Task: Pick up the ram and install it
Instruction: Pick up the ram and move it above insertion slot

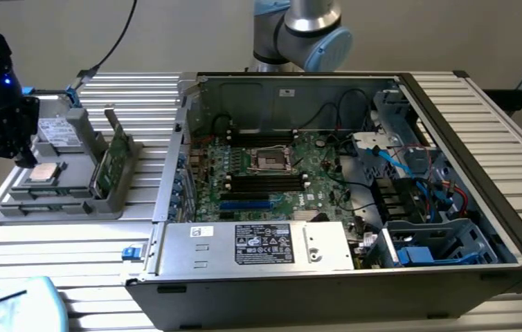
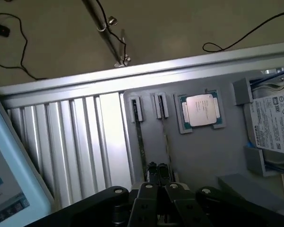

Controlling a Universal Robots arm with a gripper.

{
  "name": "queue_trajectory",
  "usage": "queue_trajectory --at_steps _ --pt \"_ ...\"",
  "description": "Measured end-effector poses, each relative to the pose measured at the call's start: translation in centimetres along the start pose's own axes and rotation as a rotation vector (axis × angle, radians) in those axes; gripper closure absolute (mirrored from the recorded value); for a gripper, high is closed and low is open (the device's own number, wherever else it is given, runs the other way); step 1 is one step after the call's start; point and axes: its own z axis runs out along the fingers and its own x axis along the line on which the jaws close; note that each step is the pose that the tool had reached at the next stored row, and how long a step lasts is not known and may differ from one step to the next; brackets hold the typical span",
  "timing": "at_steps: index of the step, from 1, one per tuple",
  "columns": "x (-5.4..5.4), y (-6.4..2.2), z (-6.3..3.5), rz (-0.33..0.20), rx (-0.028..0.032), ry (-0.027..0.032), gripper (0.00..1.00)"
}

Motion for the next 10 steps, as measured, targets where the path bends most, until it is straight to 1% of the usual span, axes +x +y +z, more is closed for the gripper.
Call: queue_trajectory --at_steps 5,6,10 --pt "0.02 0.23 0.48 -0.069 0.0023 0.0082 0.89" --pt "0.03 0.30 0.50 -0.076 0.0028 0.0089 0.89" --pt "0.03 0.29 0.50 -0.077 0.0029 0.0090 0.89"
